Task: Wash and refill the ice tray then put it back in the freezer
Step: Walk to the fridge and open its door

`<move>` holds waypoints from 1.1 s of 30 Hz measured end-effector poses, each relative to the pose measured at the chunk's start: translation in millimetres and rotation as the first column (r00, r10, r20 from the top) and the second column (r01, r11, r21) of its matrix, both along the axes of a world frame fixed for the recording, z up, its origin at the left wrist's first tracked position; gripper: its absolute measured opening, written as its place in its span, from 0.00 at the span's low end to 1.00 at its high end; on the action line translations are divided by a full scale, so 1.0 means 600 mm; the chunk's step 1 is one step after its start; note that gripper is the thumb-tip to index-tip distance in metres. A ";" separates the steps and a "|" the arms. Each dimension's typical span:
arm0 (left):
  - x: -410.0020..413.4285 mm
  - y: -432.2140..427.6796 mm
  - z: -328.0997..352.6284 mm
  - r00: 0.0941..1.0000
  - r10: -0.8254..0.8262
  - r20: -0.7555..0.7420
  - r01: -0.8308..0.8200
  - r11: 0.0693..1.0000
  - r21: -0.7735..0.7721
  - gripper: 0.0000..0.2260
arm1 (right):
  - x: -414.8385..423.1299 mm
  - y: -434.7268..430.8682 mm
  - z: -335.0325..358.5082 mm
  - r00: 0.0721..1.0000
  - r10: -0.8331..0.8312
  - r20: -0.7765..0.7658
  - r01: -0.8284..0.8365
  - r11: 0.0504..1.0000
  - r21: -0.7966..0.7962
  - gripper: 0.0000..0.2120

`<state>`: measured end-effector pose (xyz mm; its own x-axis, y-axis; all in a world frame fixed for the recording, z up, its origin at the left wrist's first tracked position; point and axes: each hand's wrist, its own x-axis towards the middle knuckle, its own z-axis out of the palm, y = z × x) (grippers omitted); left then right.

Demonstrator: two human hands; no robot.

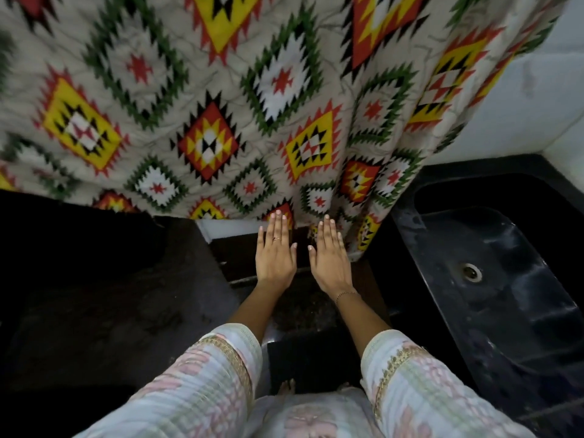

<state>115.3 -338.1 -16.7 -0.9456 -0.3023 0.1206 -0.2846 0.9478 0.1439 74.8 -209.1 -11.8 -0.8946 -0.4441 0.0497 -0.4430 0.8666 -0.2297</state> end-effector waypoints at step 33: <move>0.251 -0.106 -0.023 0.653 0.757 0.018 -0.757 0.652 0.039 0.29 | 0.118 -0.243 -0.017 0.616 0.787 0.038 -0.787 0.615 0.049 0.29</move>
<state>266.0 -401.6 -30.7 -0.3860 -0.9179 0.0919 -0.9011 0.3966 0.1755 145.5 -354.6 -21.9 -0.2009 -0.9796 -0.0056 -0.9588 0.1978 -0.2038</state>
